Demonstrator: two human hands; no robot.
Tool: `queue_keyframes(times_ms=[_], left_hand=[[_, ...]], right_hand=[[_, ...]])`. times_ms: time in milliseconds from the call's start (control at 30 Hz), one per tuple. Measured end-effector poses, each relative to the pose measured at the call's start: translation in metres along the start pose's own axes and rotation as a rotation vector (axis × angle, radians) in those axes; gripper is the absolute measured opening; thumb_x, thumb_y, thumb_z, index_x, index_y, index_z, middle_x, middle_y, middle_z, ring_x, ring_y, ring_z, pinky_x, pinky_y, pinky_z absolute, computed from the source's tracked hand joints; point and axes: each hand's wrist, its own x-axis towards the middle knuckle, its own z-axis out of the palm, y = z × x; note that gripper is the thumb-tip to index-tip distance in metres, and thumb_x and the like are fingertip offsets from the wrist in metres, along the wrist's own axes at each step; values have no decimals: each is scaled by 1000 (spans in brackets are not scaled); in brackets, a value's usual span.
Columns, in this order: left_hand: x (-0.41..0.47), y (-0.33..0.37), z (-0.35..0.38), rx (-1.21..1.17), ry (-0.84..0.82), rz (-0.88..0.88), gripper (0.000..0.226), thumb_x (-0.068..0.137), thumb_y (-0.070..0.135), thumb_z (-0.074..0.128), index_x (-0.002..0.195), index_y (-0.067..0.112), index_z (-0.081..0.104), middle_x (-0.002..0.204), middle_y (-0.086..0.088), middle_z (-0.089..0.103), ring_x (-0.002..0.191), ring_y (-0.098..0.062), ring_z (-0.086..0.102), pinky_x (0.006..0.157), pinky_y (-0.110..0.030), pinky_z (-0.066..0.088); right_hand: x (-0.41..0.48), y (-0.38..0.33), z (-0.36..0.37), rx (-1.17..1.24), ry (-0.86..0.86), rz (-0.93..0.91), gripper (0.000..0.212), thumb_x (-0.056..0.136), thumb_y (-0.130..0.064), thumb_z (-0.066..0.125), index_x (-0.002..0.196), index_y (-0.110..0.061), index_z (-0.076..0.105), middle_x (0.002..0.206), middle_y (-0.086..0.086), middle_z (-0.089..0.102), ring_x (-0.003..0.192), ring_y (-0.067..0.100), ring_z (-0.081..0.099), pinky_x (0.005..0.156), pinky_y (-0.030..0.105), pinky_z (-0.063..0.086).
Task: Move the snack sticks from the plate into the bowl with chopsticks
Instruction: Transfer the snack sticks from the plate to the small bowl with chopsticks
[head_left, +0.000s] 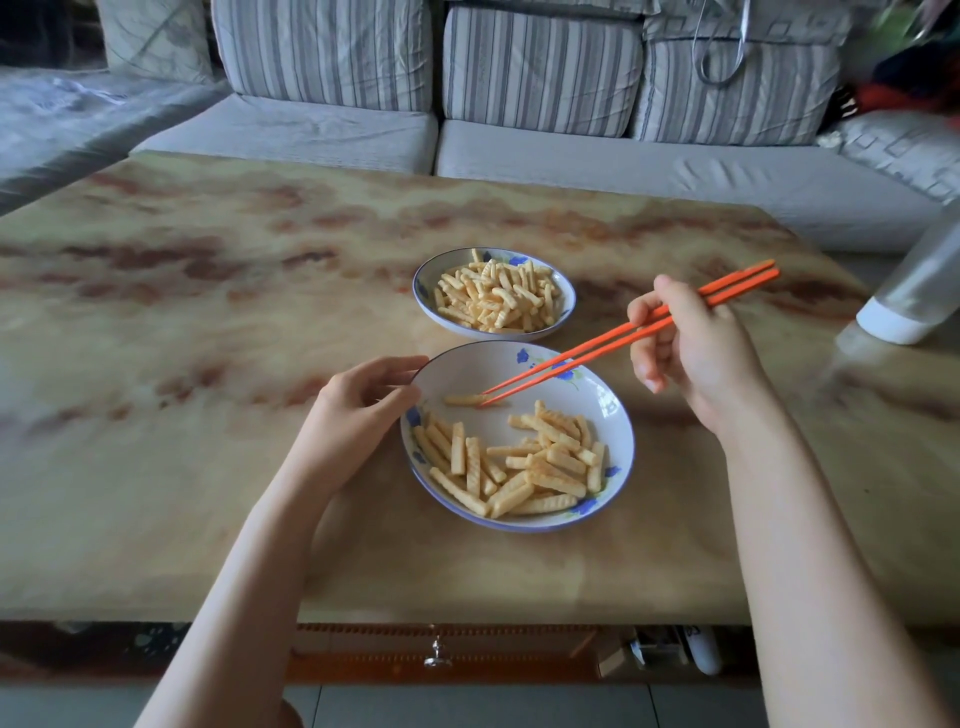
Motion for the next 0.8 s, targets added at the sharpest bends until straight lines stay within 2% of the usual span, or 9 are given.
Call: queue_keyframes(times_ms=[133,233,367,433,567,800], left_hand=[[0,-1,-1,3,-3,2,36,87,8,63,97,42,68,85,20,70,76,7,63,77,-14,52],[0,1,0,-14,-10,-14,29,78,23,64,97,44,68,84,21,71,78,6,64,80,-17,52],[-1,3,0,-11,-14,-38,36,69,30,57,101,40,70,93,15,71,85,-2,66,85,-24,53],[-1,3,0,-9,-12,-36,34,72,28,60,103,39,70,94,14,71,86,-3,66,86,-24,53],[0,1,-1,11,1,-23,32,86,11,63,105,36,70,95,15,70,85,-2,65,83,-21,52],[2,0,0,29,7,-5,35,86,9,63,105,37,69,95,17,70,84,1,64,79,-13,50]], right_hand=[[2,2,-2,64,82,7,41,101,-26,34,67,-11,51,36,5,45,30,18,36,37,19,27],[3,-1,-3,163,141,-19,41,101,-23,35,66,-11,51,39,2,48,30,17,37,37,20,28],[5,-5,1,260,284,-66,39,101,-19,35,65,-12,50,42,-4,51,31,15,39,37,20,28],[7,-6,5,278,340,-79,38,100,-19,35,66,-12,50,41,-5,50,31,15,40,38,22,29],[15,-7,17,286,408,-115,38,100,-22,33,67,-13,49,39,-5,49,32,15,42,41,26,30],[25,10,36,200,376,-149,43,103,-26,30,69,-12,52,39,1,53,33,18,45,40,22,33]])
